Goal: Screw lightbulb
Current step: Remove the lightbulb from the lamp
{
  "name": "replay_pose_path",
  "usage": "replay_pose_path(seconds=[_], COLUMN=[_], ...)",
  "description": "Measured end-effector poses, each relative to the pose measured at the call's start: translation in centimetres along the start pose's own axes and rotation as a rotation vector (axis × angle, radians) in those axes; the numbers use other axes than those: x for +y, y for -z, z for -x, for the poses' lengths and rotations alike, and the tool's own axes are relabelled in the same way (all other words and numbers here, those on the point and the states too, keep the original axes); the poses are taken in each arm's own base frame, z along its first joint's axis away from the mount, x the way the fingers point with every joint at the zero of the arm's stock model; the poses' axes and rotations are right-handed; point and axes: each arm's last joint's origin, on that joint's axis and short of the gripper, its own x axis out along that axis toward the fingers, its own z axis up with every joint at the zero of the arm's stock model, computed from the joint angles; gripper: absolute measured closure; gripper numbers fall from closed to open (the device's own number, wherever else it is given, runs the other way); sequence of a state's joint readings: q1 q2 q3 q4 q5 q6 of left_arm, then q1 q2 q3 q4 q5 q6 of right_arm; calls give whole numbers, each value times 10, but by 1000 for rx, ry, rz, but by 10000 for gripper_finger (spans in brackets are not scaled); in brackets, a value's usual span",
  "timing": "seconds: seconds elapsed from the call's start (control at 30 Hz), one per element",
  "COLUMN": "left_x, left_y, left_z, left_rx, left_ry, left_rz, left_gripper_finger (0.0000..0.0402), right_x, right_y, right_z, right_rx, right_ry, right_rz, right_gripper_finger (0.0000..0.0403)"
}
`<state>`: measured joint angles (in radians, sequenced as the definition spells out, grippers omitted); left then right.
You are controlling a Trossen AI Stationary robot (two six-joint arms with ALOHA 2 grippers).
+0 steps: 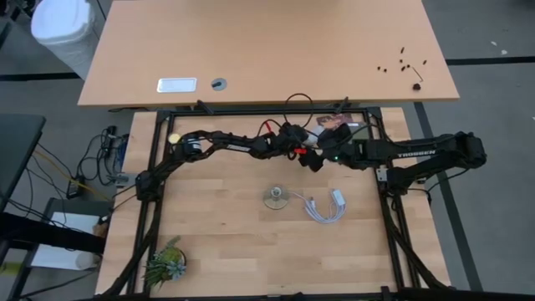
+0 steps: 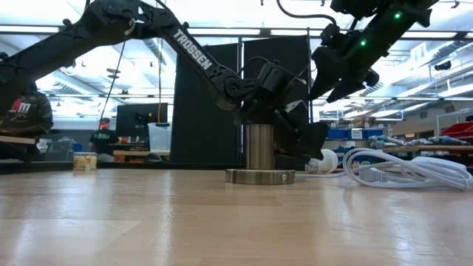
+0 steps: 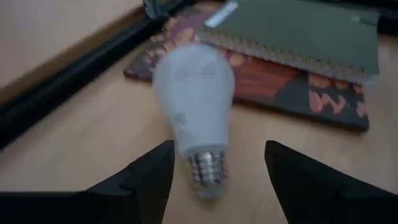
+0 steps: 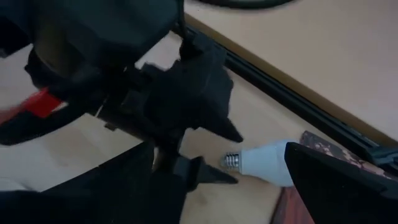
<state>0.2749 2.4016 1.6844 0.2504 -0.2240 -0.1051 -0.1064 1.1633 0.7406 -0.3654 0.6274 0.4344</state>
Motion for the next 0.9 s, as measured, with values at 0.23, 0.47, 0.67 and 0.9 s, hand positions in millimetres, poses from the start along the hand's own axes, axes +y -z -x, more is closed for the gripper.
replay_pose_path(seconds=[0.23,0.47,0.67,0.9], left_x=[1,1,0,-7], left_y=[0,13,18,20], left_z=[1,-2,-5,-3], left_rx=[12,99,96,116], left_ry=[-19,-26,-16,27], left_rz=[-4,-64,-66,-55], left_gripper_finger=[174,246,322,391], right_x=[6,10,10,-5], right_y=[-1,-2,-2,-9], right_z=[3,5,5,-6], right_rx=[-25,-48,-49,31], right_ry=[-31,-55,-56,-109], right_rz=[-4,-3,-3,-100], right_gripper_finger=[31,31,31,33])
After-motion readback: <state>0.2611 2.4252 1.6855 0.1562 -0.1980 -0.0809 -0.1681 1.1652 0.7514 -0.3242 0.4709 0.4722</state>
